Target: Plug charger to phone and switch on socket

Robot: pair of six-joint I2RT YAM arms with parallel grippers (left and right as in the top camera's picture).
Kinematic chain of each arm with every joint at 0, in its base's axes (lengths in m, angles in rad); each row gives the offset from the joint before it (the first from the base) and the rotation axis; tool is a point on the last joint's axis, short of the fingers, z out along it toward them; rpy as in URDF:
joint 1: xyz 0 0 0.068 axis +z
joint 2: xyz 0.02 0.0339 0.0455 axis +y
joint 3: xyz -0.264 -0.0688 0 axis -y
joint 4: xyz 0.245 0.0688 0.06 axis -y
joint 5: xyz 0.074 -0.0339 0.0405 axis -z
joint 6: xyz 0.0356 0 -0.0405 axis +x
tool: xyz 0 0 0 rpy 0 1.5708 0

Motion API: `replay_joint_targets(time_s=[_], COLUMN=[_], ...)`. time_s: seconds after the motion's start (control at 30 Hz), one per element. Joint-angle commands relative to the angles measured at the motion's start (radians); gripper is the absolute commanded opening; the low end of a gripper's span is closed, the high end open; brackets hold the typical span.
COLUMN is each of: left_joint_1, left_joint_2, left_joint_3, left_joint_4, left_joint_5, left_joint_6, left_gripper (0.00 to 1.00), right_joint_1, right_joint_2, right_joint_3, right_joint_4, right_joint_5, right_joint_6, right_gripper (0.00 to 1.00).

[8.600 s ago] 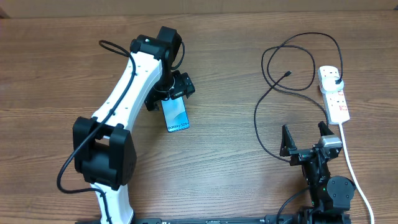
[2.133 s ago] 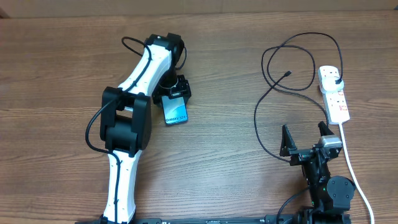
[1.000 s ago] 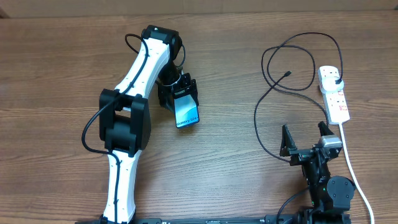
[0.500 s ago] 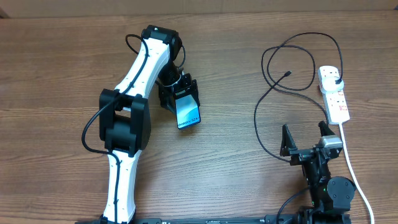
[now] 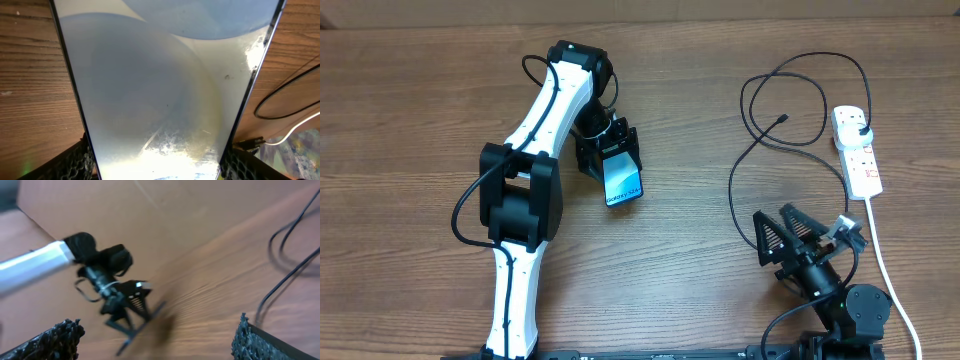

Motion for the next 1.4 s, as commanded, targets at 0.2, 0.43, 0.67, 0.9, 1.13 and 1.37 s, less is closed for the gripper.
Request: replay_joint_targets(time_s=[0.2,0.43,0.67,0.9,1.13,1.37], left_joint_1=[0.006,0.006,0.006,0.006,0.006,0.006], left_joint_2=[-0.001,-0.001,-0.001,-0.001,-0.001,-0.001], left_joint_3=[0.030,0.030,0.030,0.030,0.030,0.030], left_joint_4=[-0.004,-0.004,-0.005,-0.005,-0.004,-0.004], left_joint_5=[0.039,0.055,0.058,0.064,0.065,0.065], left_joint_6=[0.018,0.000,0.000,0.000,0.000,0.000], left_gripper=[0.66,0.65,0.65,0.65,0.65,0.66], right_joint_1=[-0.003,-0.003,-0.001,-0.001,-0.002,0.066], right_joint_2=[-0.005,0.143,0.489,0.779,0.939,1.092], right_joint_3=[0.006,0.208,0.606,0.872,0.877,0.877], right_joint_4=[0.034,-0.275,-0.621,-0.780,-0.587,-0.549], right_joint_5=[-0.021,0.009,0.005,-0.136,-0.142,-0.138], right_joint_6=[0.151,0.138,-0.065,-0.080,-0.055,-0.024], right_gripper=[1.00,0.99,0.99,1.00,1.00,1.00])
